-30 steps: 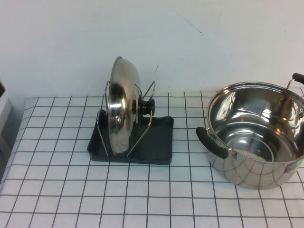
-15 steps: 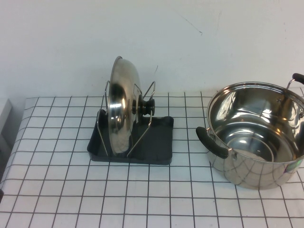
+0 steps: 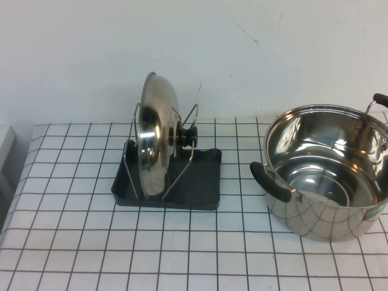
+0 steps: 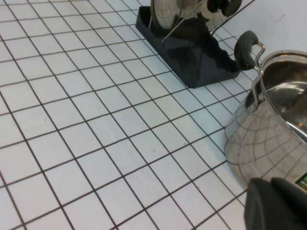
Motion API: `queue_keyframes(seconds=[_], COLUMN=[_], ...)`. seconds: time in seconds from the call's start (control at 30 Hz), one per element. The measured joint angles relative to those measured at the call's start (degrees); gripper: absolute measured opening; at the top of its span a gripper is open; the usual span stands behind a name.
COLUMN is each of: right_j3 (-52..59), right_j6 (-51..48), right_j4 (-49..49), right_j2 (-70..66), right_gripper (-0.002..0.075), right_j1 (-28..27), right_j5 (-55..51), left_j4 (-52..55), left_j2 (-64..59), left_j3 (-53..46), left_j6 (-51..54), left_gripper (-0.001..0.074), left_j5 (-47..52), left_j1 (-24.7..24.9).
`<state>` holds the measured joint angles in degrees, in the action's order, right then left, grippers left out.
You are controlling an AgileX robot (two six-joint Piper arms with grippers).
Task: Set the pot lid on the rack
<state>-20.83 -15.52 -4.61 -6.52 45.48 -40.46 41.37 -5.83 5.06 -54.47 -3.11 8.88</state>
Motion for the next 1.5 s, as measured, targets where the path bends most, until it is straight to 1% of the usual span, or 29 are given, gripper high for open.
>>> queue_keyframes(seconds=[0.07,0.1,0.2,0.3,0.4,0.5,0.7,0.87,1.0,1.13,1.5], right_j3=[0.0,0.0,0.09,0.09,0.09,0.09,0.09,0.09,0.09,0.09,0.09], right_j6=[0.0,0.0,0.0,0.0,0.0,0.0,0.0,0.0,0.0,0.0,0.0], right_j4=[0.0,0.0,0.0,0.0,0.0,0.0,0.0,0.0,0.0,0.0,0.09], right_j2=[0.0,0.0,0.0,0.0,0.0,0.0,0.0,0.0,0.0,0.0,0.0], right_gripper=[-0.0004,-0.0004,-0.0004,-0.0004,-0.0004,-0.0004,-0.0004,-0.0004,-0.0004,-0.0004,-0.0004], right_j1=[0.0,0.0,0.0,0.0,0.0,0.0,0.0,0.0,0.0,0.0,0.0], right_j5=[0.0,0.0,0.09,0.09,0.09,0.12,0.22,0.22,0.22,0.22,0.22], left_j4=[-10.94,-15.58,-23.94,-28.38,-31.31,-34.33,-37.89,-38.11,-38.11,-38.11,-38.15], left_j2=[0.7,1.24,2.73,4.4,6.12,6.35,6.35,6.35,6.35,6.35,6.35], left_j3=[0.0,0.0,-0.27,-1.91,-5.29,-6.27,-6.6,-6.6,-6.5,-6.5,-6.42], left_j6=[12.68,17.3,26.03,31.87,36.49,38.29,39.38,40.05,41.06,41.32,42.08], left_gripper=[-0.0001,-0.0001,-0.0001,-0.0001,-0.0001,-0.0001,-0.0001,-0.0002,-0.0001,-0.0001,-0.0001], left_j5=[4.71,7.7,15.41,17.3,13.99,12.74,18.12,21.25,21.51,21.88,22.04], left_j1=[0.0,0.0,0.0,0.0,0.0,-0.38,-3.34,-3.81,-3.55,-0.5,-0.04])
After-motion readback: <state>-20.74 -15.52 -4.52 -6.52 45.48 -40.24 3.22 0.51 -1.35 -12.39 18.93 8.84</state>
